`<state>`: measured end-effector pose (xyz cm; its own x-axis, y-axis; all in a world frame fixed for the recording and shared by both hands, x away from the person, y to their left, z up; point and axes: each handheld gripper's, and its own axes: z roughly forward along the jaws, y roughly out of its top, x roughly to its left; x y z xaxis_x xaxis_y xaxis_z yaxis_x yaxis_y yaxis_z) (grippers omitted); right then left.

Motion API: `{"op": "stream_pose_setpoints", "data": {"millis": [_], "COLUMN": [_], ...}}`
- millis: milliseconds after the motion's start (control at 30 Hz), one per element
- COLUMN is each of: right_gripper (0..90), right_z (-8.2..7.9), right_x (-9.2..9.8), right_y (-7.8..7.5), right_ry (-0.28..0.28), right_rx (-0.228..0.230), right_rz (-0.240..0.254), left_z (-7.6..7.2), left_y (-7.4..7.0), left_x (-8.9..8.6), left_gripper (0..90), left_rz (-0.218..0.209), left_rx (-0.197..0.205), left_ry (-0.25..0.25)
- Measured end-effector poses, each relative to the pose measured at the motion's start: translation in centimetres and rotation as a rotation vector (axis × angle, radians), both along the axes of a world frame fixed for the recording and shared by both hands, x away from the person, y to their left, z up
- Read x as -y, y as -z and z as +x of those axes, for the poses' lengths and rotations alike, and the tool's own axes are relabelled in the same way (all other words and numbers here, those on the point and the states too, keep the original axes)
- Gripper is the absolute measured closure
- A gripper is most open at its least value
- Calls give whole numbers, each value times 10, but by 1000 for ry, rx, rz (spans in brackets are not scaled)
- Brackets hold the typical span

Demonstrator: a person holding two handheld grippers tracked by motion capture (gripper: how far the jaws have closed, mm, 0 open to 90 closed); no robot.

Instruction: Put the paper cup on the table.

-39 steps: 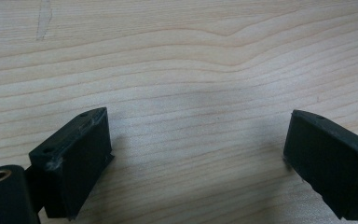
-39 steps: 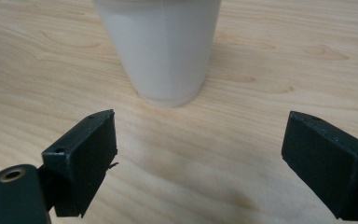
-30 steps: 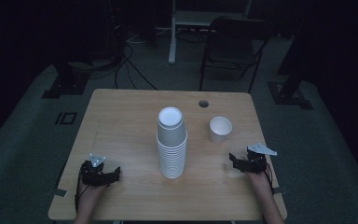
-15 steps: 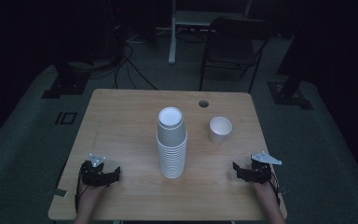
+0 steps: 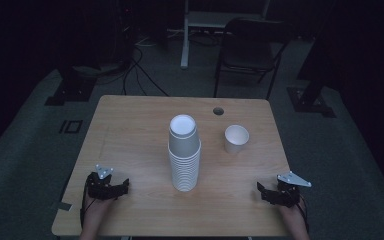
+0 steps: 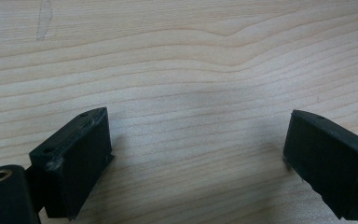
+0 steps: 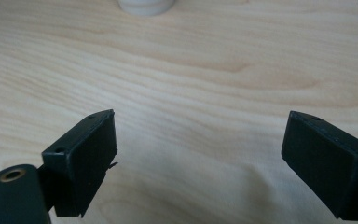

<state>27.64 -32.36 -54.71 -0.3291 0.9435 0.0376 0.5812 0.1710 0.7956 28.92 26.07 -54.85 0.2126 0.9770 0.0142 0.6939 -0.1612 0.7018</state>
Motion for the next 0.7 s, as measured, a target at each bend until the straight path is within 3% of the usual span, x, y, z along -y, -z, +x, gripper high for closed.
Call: {"op": "stream_pose_setpoints", "data": {"millis": [133, 267, 400, 700], "right_gripper": [98, 99, 111, 111], "right_z": [-1, 0, 3, 3], "right_x": [1, 2, 3, 3], "right_y": [4, 6, 8, 8], "right_ry": [32, 64, 71, 76], "right_rx": [-24, -45, -99, -99], "right_rz": [-41, -42, -54, -53], "left_z": [0, 0, 0, 0], "left_y": [0, 0, 0, 0], "left_x": [0, 0, 0, 0], "left_gripper": [81, 80, 81, 81], "left_rz": [-1, -1, -1, 0], "left_rx": [1, 1, 1, 1], "left_ry": [-1, -2, -2, -3]}}
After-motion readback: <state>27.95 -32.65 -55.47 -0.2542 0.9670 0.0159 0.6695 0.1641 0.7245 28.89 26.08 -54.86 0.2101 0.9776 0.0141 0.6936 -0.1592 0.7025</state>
